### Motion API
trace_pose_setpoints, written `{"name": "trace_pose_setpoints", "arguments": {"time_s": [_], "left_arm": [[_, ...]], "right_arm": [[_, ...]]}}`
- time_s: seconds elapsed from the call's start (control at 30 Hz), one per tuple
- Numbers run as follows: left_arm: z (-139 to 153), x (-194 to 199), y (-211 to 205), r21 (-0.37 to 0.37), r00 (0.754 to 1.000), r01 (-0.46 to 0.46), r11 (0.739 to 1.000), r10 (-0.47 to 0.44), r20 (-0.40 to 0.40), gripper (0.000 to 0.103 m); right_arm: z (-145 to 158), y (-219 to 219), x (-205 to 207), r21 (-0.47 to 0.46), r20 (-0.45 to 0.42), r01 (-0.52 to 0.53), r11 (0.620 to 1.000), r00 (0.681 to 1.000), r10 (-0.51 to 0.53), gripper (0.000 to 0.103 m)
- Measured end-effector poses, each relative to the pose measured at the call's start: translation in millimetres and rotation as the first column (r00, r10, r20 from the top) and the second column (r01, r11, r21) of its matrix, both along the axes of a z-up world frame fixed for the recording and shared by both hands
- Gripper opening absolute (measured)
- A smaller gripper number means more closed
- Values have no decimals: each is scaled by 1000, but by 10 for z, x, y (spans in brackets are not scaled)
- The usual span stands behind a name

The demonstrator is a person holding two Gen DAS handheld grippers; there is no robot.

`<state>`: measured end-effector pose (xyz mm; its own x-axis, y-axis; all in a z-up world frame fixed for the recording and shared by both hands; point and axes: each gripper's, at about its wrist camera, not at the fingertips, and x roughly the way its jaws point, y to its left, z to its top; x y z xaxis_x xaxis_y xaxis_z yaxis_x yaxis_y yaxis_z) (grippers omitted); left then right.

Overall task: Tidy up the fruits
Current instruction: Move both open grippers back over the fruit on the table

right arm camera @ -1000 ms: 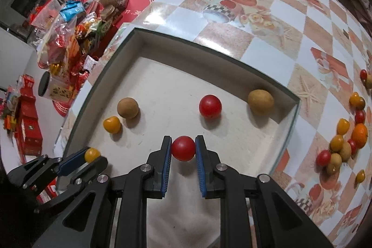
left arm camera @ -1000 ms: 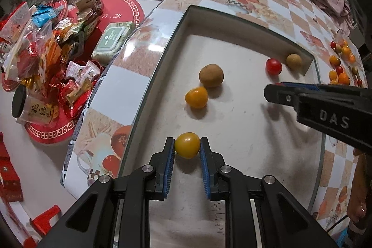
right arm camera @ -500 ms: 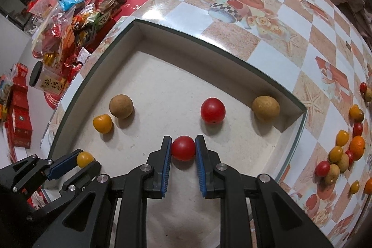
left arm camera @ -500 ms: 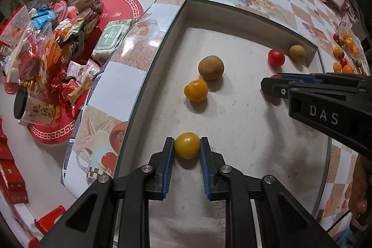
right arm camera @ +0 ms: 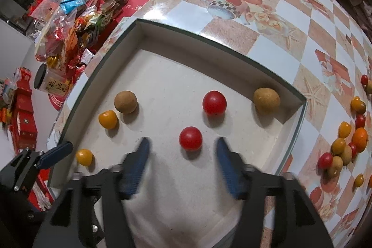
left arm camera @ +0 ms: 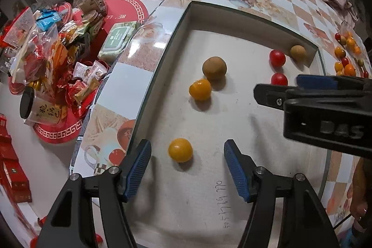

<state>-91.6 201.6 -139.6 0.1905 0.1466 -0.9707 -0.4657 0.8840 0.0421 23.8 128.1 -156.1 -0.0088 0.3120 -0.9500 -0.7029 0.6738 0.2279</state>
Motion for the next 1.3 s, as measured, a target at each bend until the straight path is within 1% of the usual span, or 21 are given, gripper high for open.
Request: {"name": "trace_pose_setpoints", "arguments": {"time_s": [0.17, 0.3, 0.47, 0.57, 0.77, 0.9, 1.03, 1.07, 1.2, 1.3], "left_arm": [[48, 40, -53, 10, 1000, 20, 1000, -20, -7, 66], [133, 136, -154, 20, 998, 58, 998, -58, 2, 66], [253, 304, -344, 29, 993, 118, 993, -118, 23, 66], [339, 430, -516, 29, 986, 161, 987, -162, 42, 66], [451, 693, -912, 23, 966, 249, 968, -250, 73, 66], [504, 888, -1217, 7, 950, 299, 954, -298, 93, 66], [501, 1066, -1502, -17, 937, 338, 941, -334, 99, 66], [482, 1122, -1582, -29, 937, 341, 940, -337, 97, 66], [363, 1258, -1778, -71, 943, 326, 943, -320, 89, 66], [244, 1359, -1898, -85, 948, 315, 945, -310, 71, 66]], "right_arm": [[125, -65, 46, 44, -19, 38, 998, 999, -37, 83], [251, -183, 102, 73, -20, 81, 994, 997, -80, 83], [404, -452, 205, 103, -10, 152, 983, 988, -151, 83], [469, -710, 291, 106, -1, 205, 973, 978, -206, 83], [484, -1386, 465, 77, 24, 325, 943, 945, -327, 83], [388, -1920, 578, 29, 31, 421, 906, 906, -422, 83], [301, -2347, 653, -7, 33, 494, 869, 869, -494, 83], [278, -2455, 672, -16, 36, 511, 859, 859, -510, 83], [196, -2732, 740, -32, 37, 543, 839, 840, -542, 83], [134, -2855, 798, -39, 32, 544, 838, 839, -543, 83]]}}
